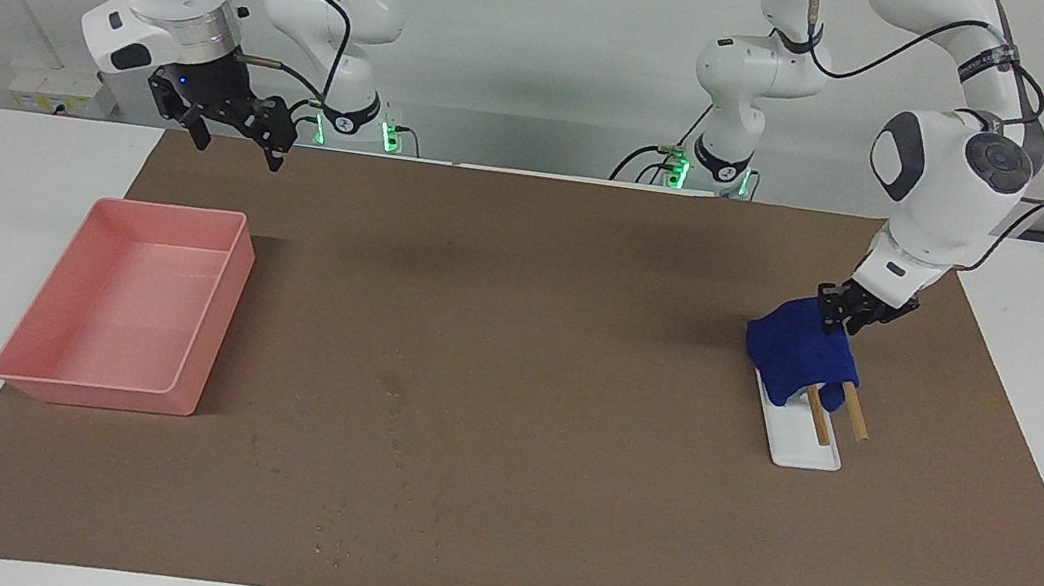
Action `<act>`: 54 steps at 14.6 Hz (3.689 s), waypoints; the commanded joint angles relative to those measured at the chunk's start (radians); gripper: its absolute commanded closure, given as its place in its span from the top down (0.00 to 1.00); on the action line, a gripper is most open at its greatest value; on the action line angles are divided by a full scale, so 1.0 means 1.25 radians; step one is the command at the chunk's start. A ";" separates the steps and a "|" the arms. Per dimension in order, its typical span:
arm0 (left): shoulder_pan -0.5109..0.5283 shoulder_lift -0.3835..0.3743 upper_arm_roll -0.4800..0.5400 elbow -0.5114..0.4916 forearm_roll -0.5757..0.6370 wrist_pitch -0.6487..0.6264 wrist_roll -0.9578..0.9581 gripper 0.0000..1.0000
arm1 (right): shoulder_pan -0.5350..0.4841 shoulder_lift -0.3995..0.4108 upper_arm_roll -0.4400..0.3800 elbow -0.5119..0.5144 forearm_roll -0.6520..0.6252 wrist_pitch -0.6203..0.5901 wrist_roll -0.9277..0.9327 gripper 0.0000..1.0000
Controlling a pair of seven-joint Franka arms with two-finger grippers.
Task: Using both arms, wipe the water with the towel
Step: 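Lift the blue cloth off the sticks with the left gripper, then carry the cloth toward the right gripper while the right gripper approaches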
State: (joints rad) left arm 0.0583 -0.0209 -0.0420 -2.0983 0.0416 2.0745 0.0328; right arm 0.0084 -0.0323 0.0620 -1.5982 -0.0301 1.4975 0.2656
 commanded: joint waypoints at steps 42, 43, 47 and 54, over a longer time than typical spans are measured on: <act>-0.520 0.072 -0.014 0.339 -0.136 0.042 -1.271 0.00 | 0.189 0.063 0.008 -0.016 0.311 0.319 1.071 0.99; -0.532 0.073 -0.014 0.339 -0.135 0.064 -1.311 0.00 | 0.197 0.064 0.008 -0.016 0.312 0.325 1.105 0.99; -0.566 0.076 -0.017 0.337 -0.136 0.136 -1.445 0.00 | 0.220 0.077 0.008 -0.016 0.316 0.343 1.167 0.99; -0.612 0.089 -0.016 0.339 -0.135 0.235 -1.589 0.00 | 0.204 0.073 0.004 -0.015 0.339 0.205 1.252 0.99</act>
State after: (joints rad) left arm -0.6843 0.0746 -0.0777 -1.7014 -0.1161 2.3440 -1.9046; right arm 0.2819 0.0648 0.0689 -1.6192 0.3713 1.8150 1.8153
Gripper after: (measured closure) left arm 0.930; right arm 0.009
